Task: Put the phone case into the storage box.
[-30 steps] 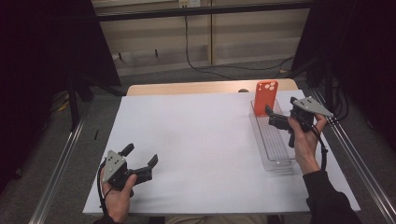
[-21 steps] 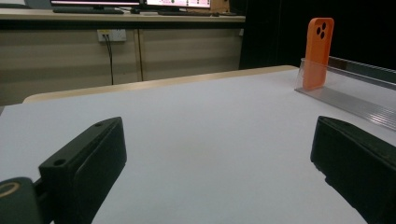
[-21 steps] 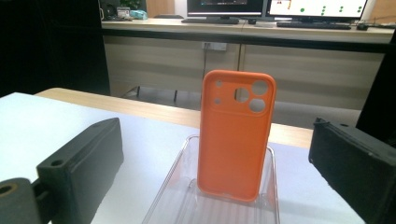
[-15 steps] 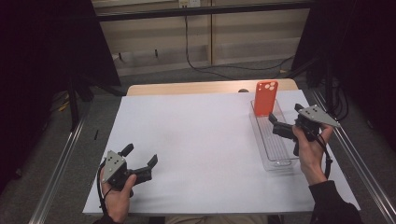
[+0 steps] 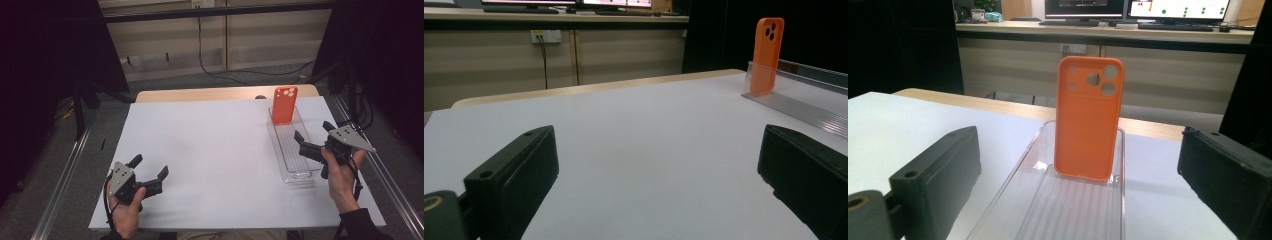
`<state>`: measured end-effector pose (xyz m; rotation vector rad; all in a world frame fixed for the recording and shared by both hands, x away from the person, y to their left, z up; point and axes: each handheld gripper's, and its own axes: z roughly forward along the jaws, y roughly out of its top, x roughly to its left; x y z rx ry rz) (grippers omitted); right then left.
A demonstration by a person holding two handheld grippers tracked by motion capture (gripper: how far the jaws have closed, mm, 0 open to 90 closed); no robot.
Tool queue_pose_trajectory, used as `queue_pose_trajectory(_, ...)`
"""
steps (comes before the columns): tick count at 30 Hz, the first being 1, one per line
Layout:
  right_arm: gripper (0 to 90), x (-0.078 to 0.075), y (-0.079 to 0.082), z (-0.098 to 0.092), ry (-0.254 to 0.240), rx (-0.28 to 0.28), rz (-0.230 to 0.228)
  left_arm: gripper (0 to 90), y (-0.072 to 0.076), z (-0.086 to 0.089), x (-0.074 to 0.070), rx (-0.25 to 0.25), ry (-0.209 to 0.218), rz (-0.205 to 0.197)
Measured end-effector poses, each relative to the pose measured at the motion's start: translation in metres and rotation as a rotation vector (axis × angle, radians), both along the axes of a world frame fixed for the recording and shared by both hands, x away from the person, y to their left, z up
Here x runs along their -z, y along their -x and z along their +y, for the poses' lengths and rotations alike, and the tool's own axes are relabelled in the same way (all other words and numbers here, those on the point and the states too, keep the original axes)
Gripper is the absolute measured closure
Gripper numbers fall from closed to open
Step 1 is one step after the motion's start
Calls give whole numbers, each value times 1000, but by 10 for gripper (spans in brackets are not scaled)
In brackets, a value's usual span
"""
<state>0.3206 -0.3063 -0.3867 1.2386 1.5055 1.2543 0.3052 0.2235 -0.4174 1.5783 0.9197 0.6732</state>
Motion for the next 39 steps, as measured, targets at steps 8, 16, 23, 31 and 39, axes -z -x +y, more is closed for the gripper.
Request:
queue_pose_trajectory(8, 30, 8, 12, 1, 9, 6, -9, 29, 1, 1, 0, 0, -6, 4)
queue_pose_trajectory(16, 26, 14, 25, -1, 13, 14, -16, 29, 2, 1, 0, -2, -3, 5)
queue_pose_trajectory(23, 24, 19, 38, -3, 4, 14, -19, 29, 3, 1, 0, -9, -6, 9)
queue_pose_trajectory(31, 21, 24, 51, -6, 10, 23, -30, 29, 3, 2, 1, -17, -13, 13)
queue_pose_trajectory(39, 18, 30, 64, -7, 4, 29, -28, 29, 7, 5, 2, -19, -15, 16)
